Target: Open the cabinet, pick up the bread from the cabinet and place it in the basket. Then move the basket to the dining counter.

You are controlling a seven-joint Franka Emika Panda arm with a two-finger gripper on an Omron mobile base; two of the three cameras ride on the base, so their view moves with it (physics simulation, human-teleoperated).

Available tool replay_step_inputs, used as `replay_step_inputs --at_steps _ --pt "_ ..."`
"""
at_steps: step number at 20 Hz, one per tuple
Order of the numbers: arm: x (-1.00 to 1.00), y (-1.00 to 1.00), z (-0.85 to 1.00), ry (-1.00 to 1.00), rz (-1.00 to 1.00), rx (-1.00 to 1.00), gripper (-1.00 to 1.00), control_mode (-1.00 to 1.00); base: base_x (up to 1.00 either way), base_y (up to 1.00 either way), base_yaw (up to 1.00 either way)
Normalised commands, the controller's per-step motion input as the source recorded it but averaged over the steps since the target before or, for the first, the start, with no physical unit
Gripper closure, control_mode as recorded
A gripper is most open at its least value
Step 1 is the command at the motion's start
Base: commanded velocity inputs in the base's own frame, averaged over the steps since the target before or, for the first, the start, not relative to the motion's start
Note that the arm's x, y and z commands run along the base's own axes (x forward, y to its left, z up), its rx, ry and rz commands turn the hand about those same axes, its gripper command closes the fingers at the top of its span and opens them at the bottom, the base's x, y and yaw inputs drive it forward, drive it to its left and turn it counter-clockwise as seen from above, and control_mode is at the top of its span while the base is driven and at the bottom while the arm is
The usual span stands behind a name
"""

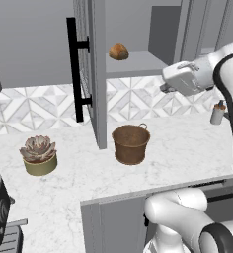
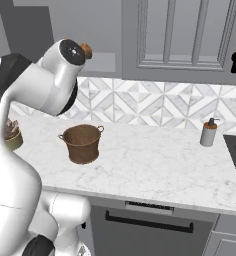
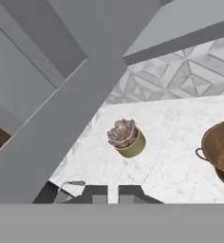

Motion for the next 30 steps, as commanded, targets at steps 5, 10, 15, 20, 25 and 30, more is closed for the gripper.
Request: replay_step_inputs --at_steps 5,10,15,20,25,30 --pt "0.05 -0.02 0.0 -0.31 -0.02 -0.26 -1.0 -1.0 0.0 0.0 0.0" --pt "0.27 0.0 0.13 -0.16 -0.02 -0.07 -1.0 -1.0 0.0 0.0 0.0" --pt "0.32 -0.01 0.3 0.0 0.0 -0.09 -1.0 -1.0 0.0 0.0 0.0" --pt "0.38 -0.12 0.07 0.0 -0.02 -0.06 -1.0 -1.0 0.0 0.0 0.0" --pt "0.23 -0.15 0.0 -0.11 -0.01 -0.09 -1.0 -1.0 0.0 0.0 0.0" --pt "0.23 -0.1 0.0 -0.19 -0.01 -0.1 -1.0 -1.0 0.0 0.0 0.0"
